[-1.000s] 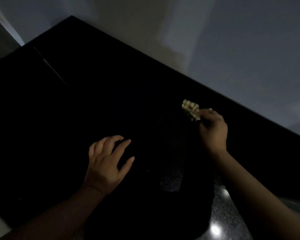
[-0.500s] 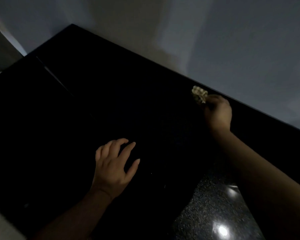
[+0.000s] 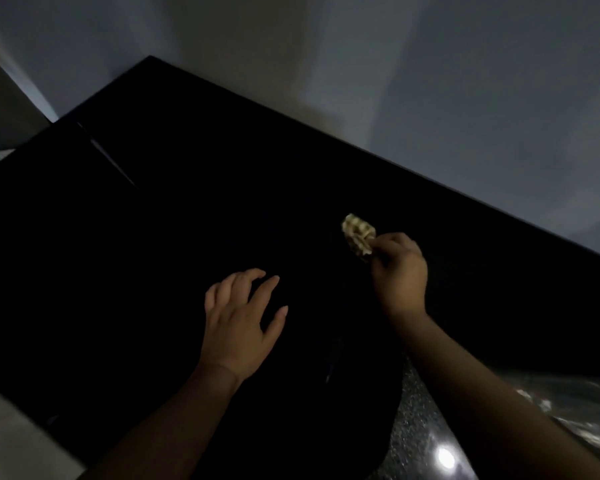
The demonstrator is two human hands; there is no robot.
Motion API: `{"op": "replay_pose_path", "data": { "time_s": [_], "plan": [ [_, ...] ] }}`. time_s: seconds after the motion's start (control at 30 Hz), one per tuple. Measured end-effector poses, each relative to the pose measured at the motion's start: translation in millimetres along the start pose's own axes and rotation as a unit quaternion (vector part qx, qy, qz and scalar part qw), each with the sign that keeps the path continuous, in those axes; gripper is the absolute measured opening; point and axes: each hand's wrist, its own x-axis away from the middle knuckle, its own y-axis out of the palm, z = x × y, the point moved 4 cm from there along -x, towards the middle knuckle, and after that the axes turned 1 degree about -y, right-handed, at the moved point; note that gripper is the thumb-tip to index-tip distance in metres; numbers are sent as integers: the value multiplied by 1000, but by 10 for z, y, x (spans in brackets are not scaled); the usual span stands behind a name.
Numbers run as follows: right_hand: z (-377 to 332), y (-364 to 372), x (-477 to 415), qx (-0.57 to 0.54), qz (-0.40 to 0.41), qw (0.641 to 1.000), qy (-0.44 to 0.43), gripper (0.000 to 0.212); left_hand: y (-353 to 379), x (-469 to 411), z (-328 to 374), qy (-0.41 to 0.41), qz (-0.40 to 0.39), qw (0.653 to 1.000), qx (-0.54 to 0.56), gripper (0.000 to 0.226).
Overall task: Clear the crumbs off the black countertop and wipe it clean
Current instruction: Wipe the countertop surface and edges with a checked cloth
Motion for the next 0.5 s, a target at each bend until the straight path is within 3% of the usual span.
{"op": "replay_pose_path", "data": {
  "time_s": [0.23, 0.37, 0.5],
  "plan": [
    [-149, 75, 467, -40, -55, 997, -19, 25, -31, -6, 2, 3, 6, 1000, -12, 47],
    [-61, -77, 233, -24, 18, 1000, 7, 22, -17, 2, -10, 5, 7, 1000, 8, 43],
    [-114, 101, 462, -20, 24, 999, 38, 27, -73, 3, -18, 11, -3, 998, 57, 44]
  ]
}}
